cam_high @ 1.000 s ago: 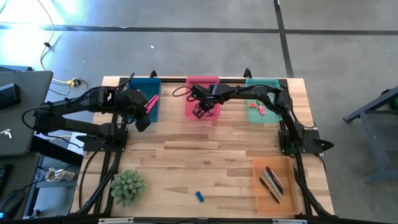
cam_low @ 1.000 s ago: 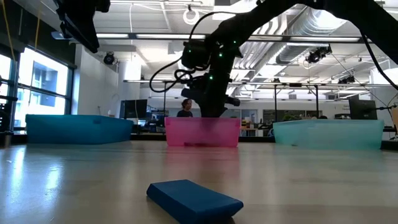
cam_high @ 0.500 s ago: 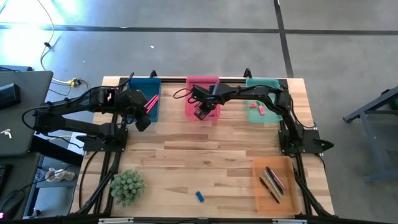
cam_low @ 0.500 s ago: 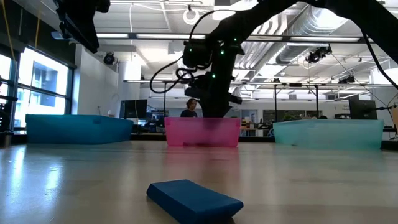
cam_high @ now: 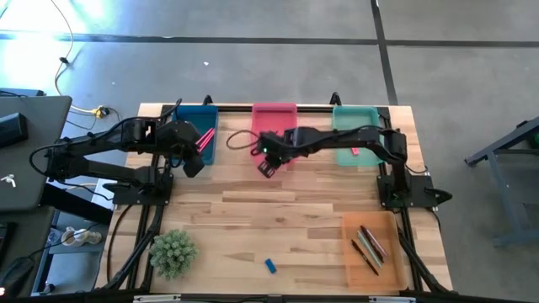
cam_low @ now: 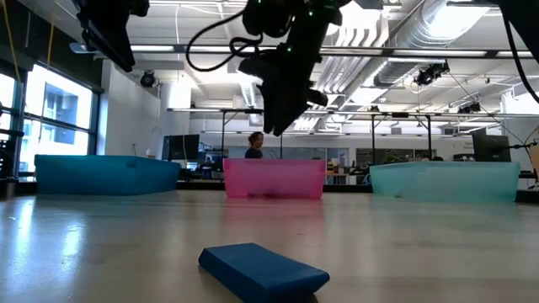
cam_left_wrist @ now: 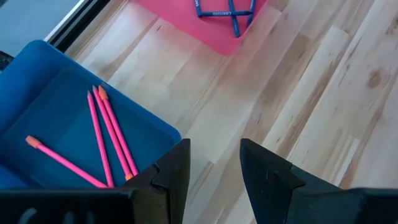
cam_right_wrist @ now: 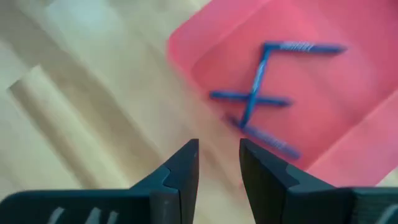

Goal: Sort crayons/erasers/pens/pencils in bins
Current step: Put the blue eraser into the green bin

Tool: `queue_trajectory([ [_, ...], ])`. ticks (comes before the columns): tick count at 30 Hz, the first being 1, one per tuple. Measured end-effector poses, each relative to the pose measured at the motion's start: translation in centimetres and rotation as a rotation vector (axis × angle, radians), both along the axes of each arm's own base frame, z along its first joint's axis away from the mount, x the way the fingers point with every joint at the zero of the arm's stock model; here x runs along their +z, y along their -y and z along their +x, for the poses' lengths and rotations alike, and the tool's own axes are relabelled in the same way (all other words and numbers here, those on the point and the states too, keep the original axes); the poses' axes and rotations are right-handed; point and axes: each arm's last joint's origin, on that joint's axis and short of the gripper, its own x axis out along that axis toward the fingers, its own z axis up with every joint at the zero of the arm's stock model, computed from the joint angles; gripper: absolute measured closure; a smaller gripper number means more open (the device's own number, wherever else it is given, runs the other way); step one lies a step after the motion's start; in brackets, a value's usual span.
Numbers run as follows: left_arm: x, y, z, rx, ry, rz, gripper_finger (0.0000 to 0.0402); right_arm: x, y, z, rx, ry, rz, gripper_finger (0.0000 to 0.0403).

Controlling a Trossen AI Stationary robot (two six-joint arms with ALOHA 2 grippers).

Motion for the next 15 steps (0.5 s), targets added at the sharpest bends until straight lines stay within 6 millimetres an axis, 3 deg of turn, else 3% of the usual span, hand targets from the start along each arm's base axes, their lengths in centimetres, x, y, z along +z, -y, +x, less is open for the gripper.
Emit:
queue_trajectory([
  [9,0.0,0.0,0.0,-0.008,-0.004,0.007,0.0275,0.0,-7.7,0.2,-0.014,0.033,0.033,0.0297],
  [15,0.0,0.0,0.0,-0.046,-0.02,0.026,0.0275,0.0,-11.9,-0.2,-0.119,0.073,0.118,0.0297],
])
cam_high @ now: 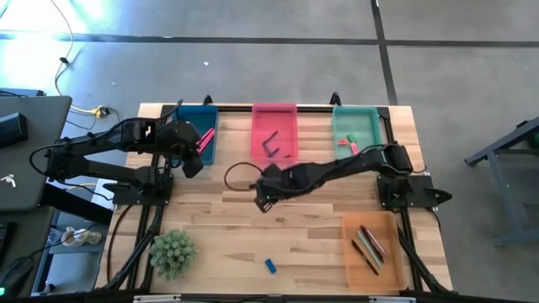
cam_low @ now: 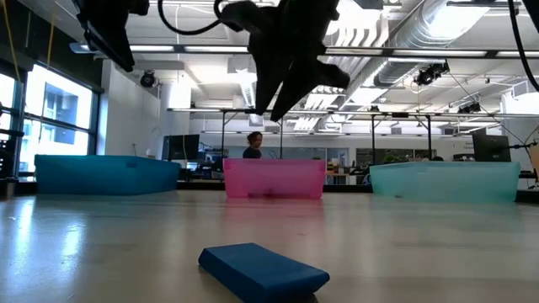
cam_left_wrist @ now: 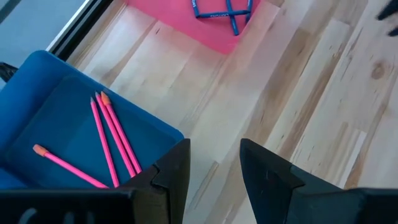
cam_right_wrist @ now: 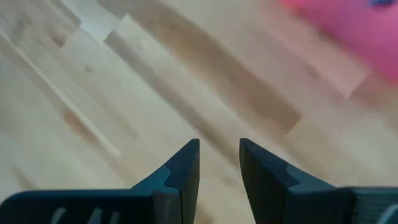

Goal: Sort crayons/erasers/pens/pencils in bins
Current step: Put the blue eraser into the green bin

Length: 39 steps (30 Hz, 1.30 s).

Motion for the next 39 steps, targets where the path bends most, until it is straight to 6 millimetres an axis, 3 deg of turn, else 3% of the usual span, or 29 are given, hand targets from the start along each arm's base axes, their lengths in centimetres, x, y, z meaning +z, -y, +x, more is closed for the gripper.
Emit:
queue_trajectory([
  [13,0.0,0.0,0.0,-0.057,-0.022,0.028,0.0275,0.0,-7.7,-1.7,-0.174,0.055,0.228,0.0297],
  [19,0.0,0.0,0.0,-0.057,-0.022,0.028,0.0275,1.5,-10.6,-1.9,-0.217,0.188,0.25,0.0297],
  [27,0.0,0.0,0.0,-0.094,-0.036,0.047,0.0275,5.2,-12.3,-1.9,-0.24,0.351,0.209,0.0297],
  [39,0.0,0.0,0.0,-0.095,-0.036,0.047,0.0275,6.1,-13.4,-1.9,-0.194,0.374,0.295,0.0297],
])
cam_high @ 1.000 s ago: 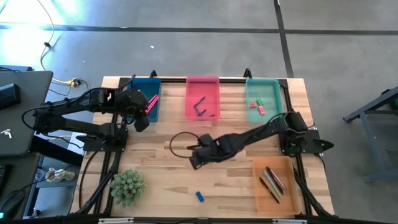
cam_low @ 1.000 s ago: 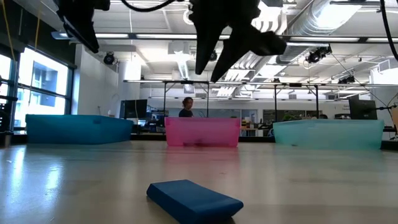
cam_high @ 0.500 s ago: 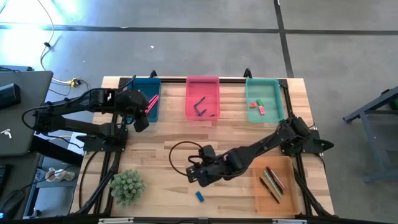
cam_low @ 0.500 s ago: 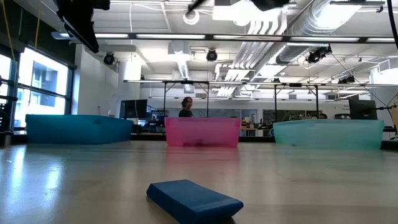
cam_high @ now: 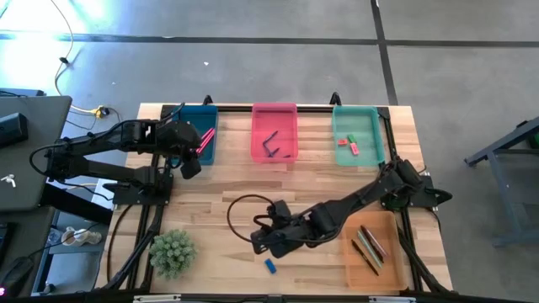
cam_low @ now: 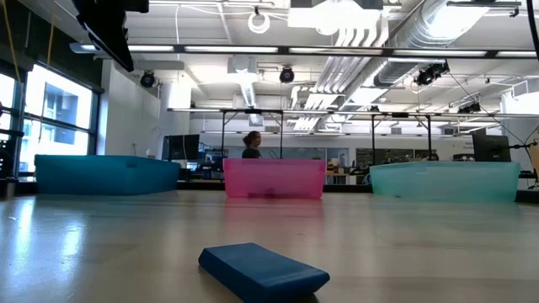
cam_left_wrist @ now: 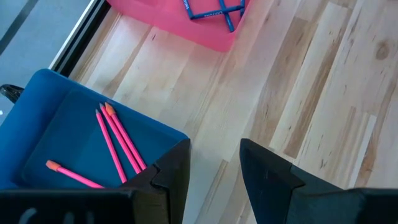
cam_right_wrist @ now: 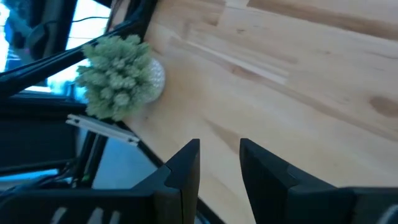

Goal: Sort crayons/erasers/pens/pencils in bins
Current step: Put the blue eraser into the green bin

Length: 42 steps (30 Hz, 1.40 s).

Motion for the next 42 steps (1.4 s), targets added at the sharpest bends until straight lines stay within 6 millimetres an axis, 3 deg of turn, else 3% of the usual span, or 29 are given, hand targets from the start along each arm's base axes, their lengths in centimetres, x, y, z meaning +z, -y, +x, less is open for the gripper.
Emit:
queue_trajectory([
  [6,0.0,0.0,0.0,0.0,0.001,0.0,0.0275,-0.1,-0.2,-0.3,0.017,-0.011,-0.042,0.0297],
  [13,0.0,0.0,0.0,0.044,0.02,-0.022,0.0275,-0.9,0.6,-1.0,0.068,-0.171,-0.037,0.0298],
  [24,0.0,0.1,0.1,0.016,0.027,-0.054,0.0273,-2.1,1.0,-3.7,0.002,-0.428,-0.114,0.0298],
  [36,-0.4,0.6,0.9,-0.068,0.019,-0.135,0.018,-2.4,0.8,-6.1,-0.03,-0.608,-0.202,0.0298],
  [42,-0.3,2.2,3.0,-0.237,0.094,-0.135,0.0166,-2.4,-0.3,-7.5,-0.051,-0.649,-0.216,0.0298],
])
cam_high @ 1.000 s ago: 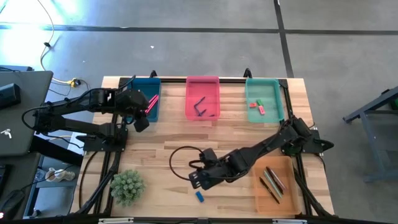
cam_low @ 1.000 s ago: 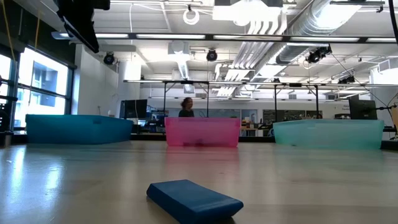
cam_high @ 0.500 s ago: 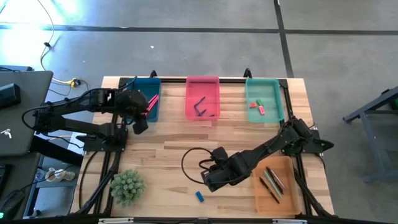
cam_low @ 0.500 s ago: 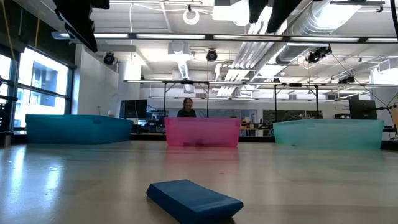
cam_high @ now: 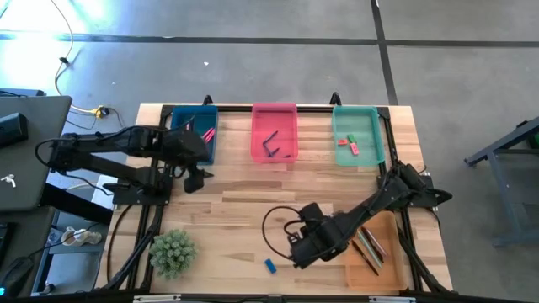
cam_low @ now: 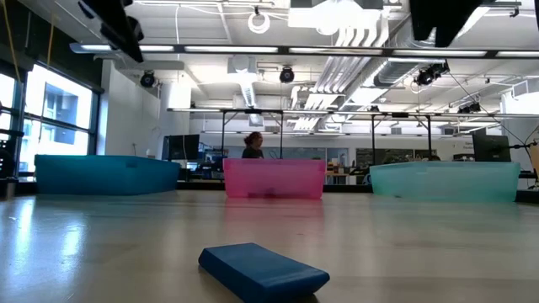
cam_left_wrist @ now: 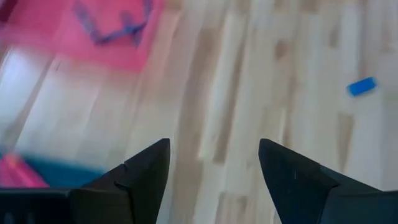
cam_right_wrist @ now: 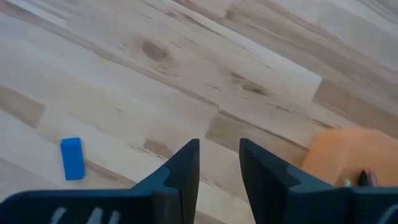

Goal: Sort crayons/erasers/pens/pencils in bins
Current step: Put the blue eraser into the green bin

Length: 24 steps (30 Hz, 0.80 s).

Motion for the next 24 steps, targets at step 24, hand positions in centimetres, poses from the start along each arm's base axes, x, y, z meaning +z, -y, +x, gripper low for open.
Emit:
queue_trajectory([
  [24,0.8,9.2,9.8,-0.441,0.243,0.113,0.0167,4.2,1.9,-2.6,-0.064,0.101,-0.074,0.0298],
])
